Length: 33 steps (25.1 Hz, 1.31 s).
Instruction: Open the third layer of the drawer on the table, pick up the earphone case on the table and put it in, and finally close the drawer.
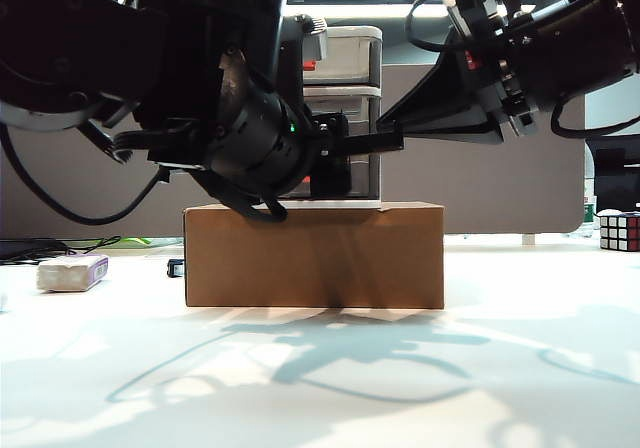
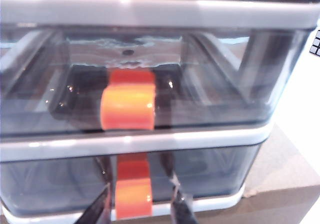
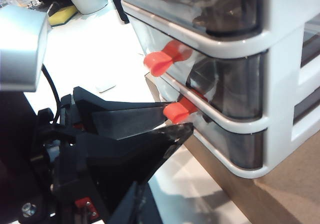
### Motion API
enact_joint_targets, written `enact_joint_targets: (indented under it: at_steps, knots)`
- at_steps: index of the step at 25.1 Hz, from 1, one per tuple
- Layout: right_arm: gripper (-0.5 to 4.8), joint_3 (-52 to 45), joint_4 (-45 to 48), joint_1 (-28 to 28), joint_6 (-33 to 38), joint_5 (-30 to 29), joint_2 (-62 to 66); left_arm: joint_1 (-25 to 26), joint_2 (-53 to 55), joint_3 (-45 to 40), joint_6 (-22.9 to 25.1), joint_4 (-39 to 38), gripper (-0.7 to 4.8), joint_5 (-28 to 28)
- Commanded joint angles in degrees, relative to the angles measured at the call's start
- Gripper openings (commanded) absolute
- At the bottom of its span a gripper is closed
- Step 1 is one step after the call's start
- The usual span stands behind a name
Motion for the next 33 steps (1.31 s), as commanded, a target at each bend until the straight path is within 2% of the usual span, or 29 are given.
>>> enact_joint_targets:
  at_steps: [1, 4, 10, 13, 14, 17, 20, 28, 33]
  knots:
    - [-0.06, 0.3, 0.7, 0.1, -0.2, 0.0, -0.2, 0.0, -0.1, 0.4, -0.2, 0.4, 1.12, 0.2]
    - [-0.06, 0.3, 0.7, 0.1, -0.2, 0.0, -0.2, 0.0, -0.1, 0.4, -0.2, 0.4, 0.84, 0.2]
    - [-0.06, 0.3, 0.7, 0.1, -0.2, 0.0, -0.2, 0.0, -0.1, 0.4, -0.2, 0.4, 0.75, 0.1]
    - [-0.06, 0.3, 0.7, 0.1, -0.2, 0.0, -0.2, 0.0, -0.1, 0.4, -0.2, 0.3, -0.01, 0.0]
    - [-0.06, 0.3, 0.9, 0.1, -0.2, 0.1, -0.2, 0.0, -0.1, 0.4, -0.2, 0.1, -0.06, 0.0]
    - [-0.06, 0.3, 2.5, 0.1, -0.2, 0.3, -0.1, 0.0, -0.1, 0.4, -0.2, -0.4, -0.06, 0.0]
    - [-0.06, 0.5, 6.8, 0.1, -0.2, 3.7, 0.0, 0.0, -0.1, 0.4, -0.2, -0.5, -0.06, 0.0]
    - [-0.06, 10.7, 4.5, 0.1, 0.3, 3.1, 9.0, 0.0, -0.1, 0.4, -0.2, -0.5, -0.06, 0.0]
    - [-0.06, 13.8, 4.3, 0.1, 0.3, 3.2, 11.6, -0.1, -0.1, 0.4, -0.2, -0.5, -0.06, 0.0]
